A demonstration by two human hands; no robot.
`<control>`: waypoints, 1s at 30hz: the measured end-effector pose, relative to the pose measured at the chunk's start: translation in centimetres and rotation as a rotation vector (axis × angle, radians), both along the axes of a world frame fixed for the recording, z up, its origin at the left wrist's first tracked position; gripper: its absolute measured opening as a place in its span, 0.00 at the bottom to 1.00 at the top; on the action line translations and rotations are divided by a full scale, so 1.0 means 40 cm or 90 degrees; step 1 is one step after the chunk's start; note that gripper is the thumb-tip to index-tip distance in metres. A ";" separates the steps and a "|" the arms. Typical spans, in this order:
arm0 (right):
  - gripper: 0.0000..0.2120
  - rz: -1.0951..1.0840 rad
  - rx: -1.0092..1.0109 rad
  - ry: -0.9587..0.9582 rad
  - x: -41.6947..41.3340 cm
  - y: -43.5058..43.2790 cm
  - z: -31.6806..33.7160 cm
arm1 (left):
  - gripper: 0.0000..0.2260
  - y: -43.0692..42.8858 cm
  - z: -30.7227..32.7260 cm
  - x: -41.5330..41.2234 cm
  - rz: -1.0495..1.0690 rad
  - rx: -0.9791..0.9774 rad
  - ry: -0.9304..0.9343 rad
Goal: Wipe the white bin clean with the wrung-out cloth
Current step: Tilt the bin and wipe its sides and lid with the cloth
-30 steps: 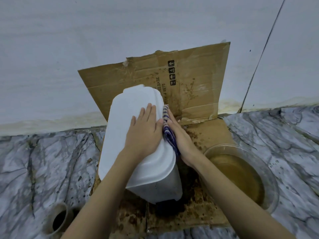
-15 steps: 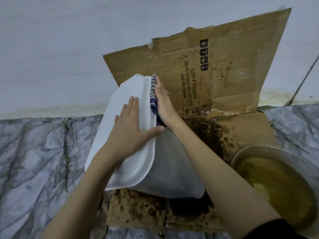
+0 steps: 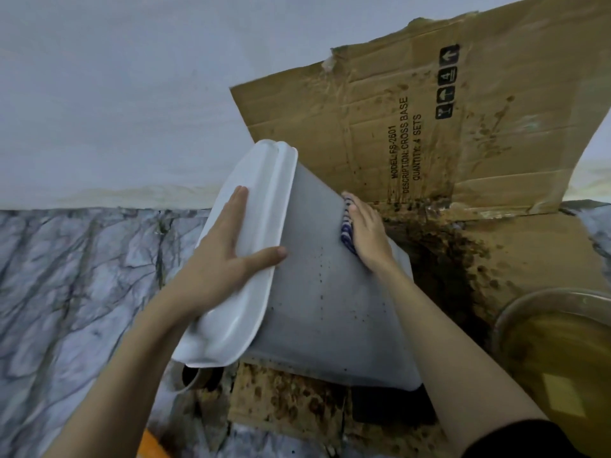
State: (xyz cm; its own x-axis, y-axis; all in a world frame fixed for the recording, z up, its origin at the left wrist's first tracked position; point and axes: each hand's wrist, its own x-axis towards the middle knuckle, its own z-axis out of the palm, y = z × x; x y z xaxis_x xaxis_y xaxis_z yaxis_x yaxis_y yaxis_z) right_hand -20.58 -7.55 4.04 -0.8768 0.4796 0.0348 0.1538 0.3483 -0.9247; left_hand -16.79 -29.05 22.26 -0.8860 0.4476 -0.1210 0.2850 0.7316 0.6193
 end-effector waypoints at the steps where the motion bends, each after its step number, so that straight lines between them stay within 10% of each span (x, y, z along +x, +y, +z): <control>1: 0.21 -0.007 -0.008 -0.022 0.011 0.020 -0.031 | 0.41 -0.003 -0.001 -0.002 0.001 0.005 -0.004; 11: 0.23 -0.100 -0.105 -0.257 0.102 0.103 -0.187 | 0.40 -0.010 -0.010 -0.010 0.022 0.057 -0.033; 30: 0.23 0.122 0.103 0.087 0.068 -0.202 0.167 | 0.34 -0.018 -0.015 -0.018 0.030 0.046 0.000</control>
State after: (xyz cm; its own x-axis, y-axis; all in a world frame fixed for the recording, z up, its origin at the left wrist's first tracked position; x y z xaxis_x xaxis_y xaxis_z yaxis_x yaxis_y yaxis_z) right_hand -17.87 -15.62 10.70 -0.9328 0.2846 0.2209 -0.0507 0.5033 -0.8626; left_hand -17.51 -29.77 21.66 -0.9066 0.4123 -0.0900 0.2507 0.6977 0.6711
